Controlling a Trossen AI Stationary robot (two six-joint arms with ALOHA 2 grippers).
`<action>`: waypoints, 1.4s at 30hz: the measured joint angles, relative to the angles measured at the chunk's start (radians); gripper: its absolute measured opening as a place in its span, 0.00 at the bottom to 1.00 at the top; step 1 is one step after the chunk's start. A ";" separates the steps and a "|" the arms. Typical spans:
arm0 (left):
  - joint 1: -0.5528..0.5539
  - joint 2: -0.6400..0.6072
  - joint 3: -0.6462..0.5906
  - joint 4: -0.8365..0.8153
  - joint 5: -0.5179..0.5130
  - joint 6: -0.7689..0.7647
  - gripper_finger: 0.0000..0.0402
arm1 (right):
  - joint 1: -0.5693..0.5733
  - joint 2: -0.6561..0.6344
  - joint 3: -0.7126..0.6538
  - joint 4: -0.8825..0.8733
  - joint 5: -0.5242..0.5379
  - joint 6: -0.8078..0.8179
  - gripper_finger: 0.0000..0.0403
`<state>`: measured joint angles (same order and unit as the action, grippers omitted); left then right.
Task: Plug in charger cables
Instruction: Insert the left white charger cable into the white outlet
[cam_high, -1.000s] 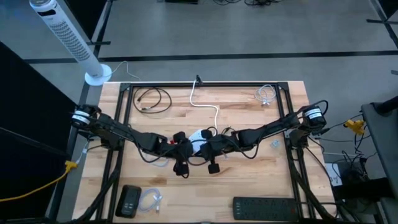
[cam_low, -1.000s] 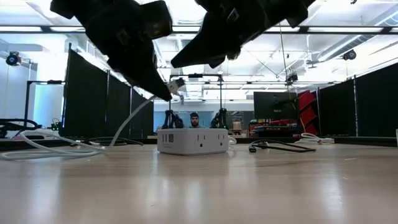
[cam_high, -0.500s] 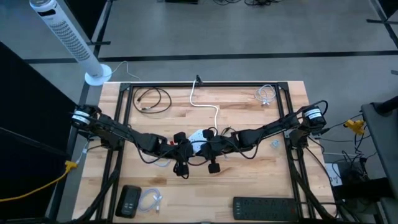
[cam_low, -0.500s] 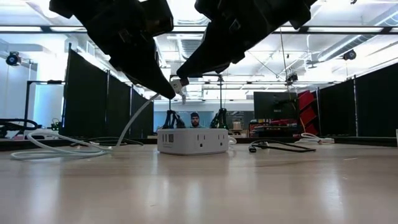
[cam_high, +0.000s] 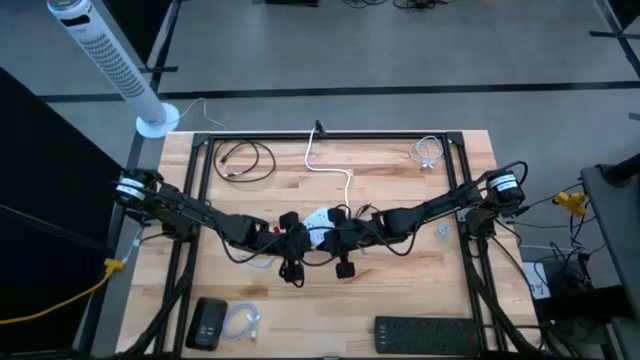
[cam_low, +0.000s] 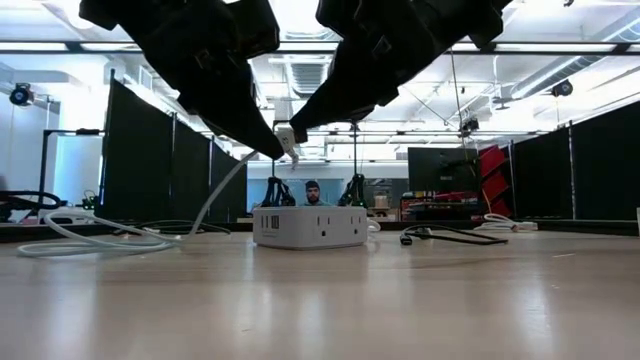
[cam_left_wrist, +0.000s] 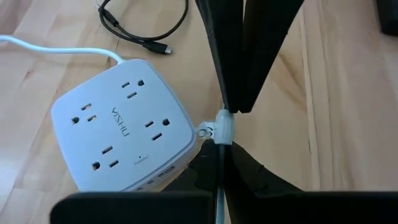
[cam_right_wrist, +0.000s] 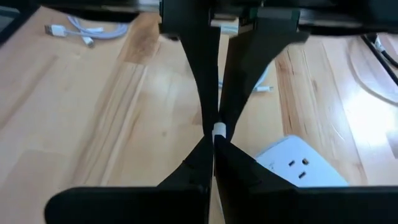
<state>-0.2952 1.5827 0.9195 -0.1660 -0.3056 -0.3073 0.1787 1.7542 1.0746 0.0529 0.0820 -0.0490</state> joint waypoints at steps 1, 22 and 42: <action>0.001 -0.001 0.000 0.000 -0.001 0.000 0.00 | 0.000 0.000 -0.002 -0.008 0.003 0.000 0.00; -0.029 -0.002 -0.031 -0.087 -0.022 -0.170 0.00 | -0.068 -0.054 -0.028 -0.152 0.079 -0.054 0.00; -0.015 0.017 -0.226 0.091 -0.123 -0.384 0.00 | -0.217 -0.049 -0.152 -0.064 0.102 -0.029 0.00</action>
<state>-0.3105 1.5995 0.6933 -0.0751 -0.4286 -0.6909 -0.0382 1.7050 0.9226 -0.0108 0.1841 -0.0782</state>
